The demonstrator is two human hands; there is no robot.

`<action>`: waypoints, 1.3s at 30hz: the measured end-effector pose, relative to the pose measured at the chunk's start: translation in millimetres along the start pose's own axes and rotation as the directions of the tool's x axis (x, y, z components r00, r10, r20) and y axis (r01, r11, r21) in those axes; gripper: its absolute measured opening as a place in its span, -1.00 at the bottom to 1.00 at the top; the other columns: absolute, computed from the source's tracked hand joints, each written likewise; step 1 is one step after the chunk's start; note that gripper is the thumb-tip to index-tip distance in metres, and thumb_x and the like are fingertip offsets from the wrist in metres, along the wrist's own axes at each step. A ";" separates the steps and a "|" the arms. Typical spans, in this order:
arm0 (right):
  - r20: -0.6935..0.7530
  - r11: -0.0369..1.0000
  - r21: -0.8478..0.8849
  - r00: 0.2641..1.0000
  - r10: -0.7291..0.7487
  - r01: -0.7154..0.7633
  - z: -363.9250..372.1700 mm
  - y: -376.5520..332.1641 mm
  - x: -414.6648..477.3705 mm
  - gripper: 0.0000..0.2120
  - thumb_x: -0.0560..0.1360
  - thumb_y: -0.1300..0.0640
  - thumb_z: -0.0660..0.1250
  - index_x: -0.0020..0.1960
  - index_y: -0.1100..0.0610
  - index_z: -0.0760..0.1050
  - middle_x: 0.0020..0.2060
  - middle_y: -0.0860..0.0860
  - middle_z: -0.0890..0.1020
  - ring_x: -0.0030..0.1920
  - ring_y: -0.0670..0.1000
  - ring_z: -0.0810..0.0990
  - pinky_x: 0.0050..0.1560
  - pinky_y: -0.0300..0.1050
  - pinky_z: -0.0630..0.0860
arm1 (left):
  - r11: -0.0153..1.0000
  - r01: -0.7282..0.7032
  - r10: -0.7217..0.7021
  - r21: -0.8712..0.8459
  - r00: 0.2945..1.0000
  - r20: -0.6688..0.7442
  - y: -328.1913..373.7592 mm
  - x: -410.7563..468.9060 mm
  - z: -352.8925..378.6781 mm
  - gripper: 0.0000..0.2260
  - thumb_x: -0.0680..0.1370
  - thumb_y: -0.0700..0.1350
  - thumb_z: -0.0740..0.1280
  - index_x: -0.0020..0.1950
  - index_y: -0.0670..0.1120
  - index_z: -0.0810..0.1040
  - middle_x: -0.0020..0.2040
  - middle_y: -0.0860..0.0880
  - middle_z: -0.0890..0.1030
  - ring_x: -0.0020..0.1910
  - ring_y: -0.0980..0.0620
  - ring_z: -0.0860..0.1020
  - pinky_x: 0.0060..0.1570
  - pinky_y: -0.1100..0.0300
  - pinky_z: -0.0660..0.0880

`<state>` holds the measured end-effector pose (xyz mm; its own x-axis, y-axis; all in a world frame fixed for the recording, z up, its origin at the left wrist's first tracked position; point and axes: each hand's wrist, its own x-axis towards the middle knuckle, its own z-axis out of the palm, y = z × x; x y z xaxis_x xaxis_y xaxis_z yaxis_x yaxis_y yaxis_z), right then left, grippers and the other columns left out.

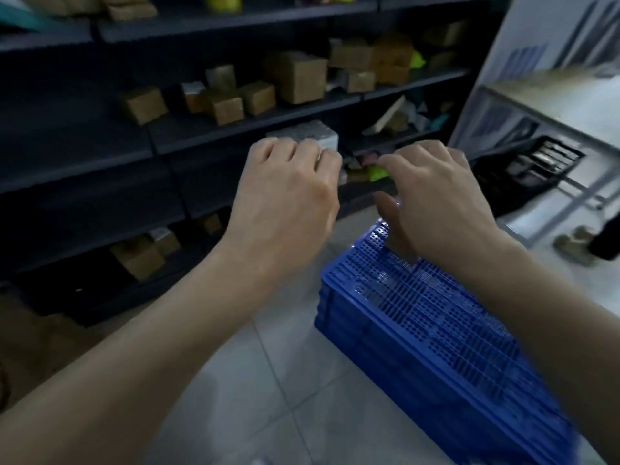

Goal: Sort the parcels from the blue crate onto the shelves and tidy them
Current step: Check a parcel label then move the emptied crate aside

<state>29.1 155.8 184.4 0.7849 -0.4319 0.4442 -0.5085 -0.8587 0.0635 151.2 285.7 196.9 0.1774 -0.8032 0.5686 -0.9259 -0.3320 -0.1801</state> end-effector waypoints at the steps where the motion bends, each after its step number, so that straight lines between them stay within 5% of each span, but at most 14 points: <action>1: 0.017 0.999 -0.008 0.999 0.046 -0.046 4.6 16.3 -1.3 -0.69 0.46 0.16 0.40 0.14 0.29 0.55 0.06 0.22 0.60 0.17 0.28 0.48 0.19 0.14 0.33 | 0.999 -0.017 0.017 -0.027 1.000 0.001 7.6 10.6 10.0 -0.77 0.49 -0.13 0.25 0.05 -0.21 0.57 -0.10 -0.19 0.62 -0.11 -0.21 0.57 -0.01 -0.03 0.44; 9: 0.149 0.935 -0.101 0.924 0.351 -0.339 55.7 125.6 3.4 -0.67 0.54 0.09 0.26 0.27 0.18 0.51 0.16 0.14 0.57 0.26 0.20 0.41 0.26 0.03 0.27 | 0.966 -0.135 0.148 -0.221 0.988 0.043 54.5 89.3 100.7 -0.73 0.49 -0.09 0.18 0.02 -0.21 0.56 -0.15 -0.16 0.61 -0.16 -0.19 0.57 -0.07 -0.04 0.45; 16: 0.294 0.853 -0.138 0.801 0.521 -0.504 131.7 201.8 28.3 -0.63 0.56 0.04 0.28 0.29 0.20 0.48 0.18 0.16 0.57 0.24 0.22 0.44 0.23 0.10 0.40 | 0.929 -0.194 0.229 -0.317 0.970 0.079 75.9 149.2 200.7 -0.84 0.48 -0.16 0.34 -0.02 -0.23 0.57 -0.18 -0.17 0.60 -0.19 -0.20 0.56 -0.13 -0.04 0.46; 26: 0.517 0.808 -0.122 0.658 0.548 -0.577 274.7 306.2 53.4 -0.68 0.57 0.08 0.27 0.24 0.24 0.48 0.14 0.19 0.58 0.18 0.22 0.48 0.11 0.09 0.49 | 0.932 -0.030 0.160 -0.361 0.929 0.334 127.9 196.7 352.2 -0.74 0.59 -0.08 0.19 0.22 -0.16 0.46 0.08 -0.13 0.56 0.05 -0.12 0.51 0.05 0.02 0.37; 31: 0.646 0.805 -0.145 0.561 0.517 -0.575 357.4 355.8 40.1 -0.70 0.59 0.10 0.26 0.23 0.25 0.46 0.11 0.21 0.55 -0.06 0.16 0.49 -0.14 -0.02 0.46 | 0.923 0.140 0.088 -0.359 0.831 0.550 168.0 180.6 438.1 -0.73 0.60 -0.06 0.19 0.24 -0.13 0.45 0.12 -0.09 0.54 0.08 -0.08 0.50 0.09 0.03 0.37; 39: 0.738 0.821 -0.139 0.495 0.459 -0.553 450.6 405.5 26.4 -0.56 0.62 0.05 0.21 0.42 0.23 0.29 0.35 0.21 0.36 0.32 0.24 0.36 0.18 0.06 0.43 | 0.884 0.359 0.011 -0.301 0.627 0.779 214.9 162.2 537.0 -0.45 0.53 0.10 0.31 0.39 -0.16 0.27 0.33 -0.13 0.39 0.29 -0.14 0.38 0.24 -0.06 0.31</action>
<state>3.1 -328.1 -180.8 0.4168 -0.8113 -0.4100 -0.9011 -0.4280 -0.0692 160.0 -181.5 -180.5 0.3610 -0.8925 -0.2705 -0.8550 -0.4325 0.2863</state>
